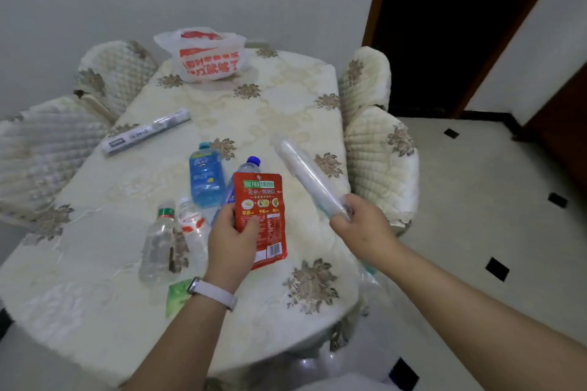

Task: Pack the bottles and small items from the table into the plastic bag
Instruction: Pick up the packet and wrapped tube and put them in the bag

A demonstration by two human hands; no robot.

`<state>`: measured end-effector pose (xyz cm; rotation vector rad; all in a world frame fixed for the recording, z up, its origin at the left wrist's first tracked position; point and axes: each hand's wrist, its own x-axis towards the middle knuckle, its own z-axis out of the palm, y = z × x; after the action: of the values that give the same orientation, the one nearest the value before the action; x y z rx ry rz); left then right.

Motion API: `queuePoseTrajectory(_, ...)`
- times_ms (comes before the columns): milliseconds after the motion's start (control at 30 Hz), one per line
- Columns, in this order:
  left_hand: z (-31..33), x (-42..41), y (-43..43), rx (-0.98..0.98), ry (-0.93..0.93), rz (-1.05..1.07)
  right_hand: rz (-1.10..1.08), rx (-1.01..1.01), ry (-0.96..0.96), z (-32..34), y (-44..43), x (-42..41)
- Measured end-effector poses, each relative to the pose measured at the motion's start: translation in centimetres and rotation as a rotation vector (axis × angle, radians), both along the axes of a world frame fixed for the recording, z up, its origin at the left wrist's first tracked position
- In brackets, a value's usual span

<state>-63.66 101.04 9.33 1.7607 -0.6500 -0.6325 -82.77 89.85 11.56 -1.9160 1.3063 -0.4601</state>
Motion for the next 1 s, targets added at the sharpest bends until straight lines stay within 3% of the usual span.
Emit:
queuePoseTrajectory(300,2.1,-15.7,-9.3,0.054,-0.105,-0.146,-0.165,0.011,-0.131,0.4,-7.4,-17.0)
queuePoseTrajectory(533,3.3,-26.6,-16.3,-0.011,-0.114,-0.246,-0.309,0.037,-0.191,0.1,-11.8,-28.3)
queuePoseTrajectory(833,3.1,-34.0,-25.6,-0.025,-0.125,-0.432,-0.518,0.031,-0.225,-0.6,-16.6,-37.4)
queuePoseTrajectory(1000,1.1,-36.9,-32.9,-0.01,-0.064,-0.511,-0.606,0.094,-0.147,-1.6,-21.0,-40.3)
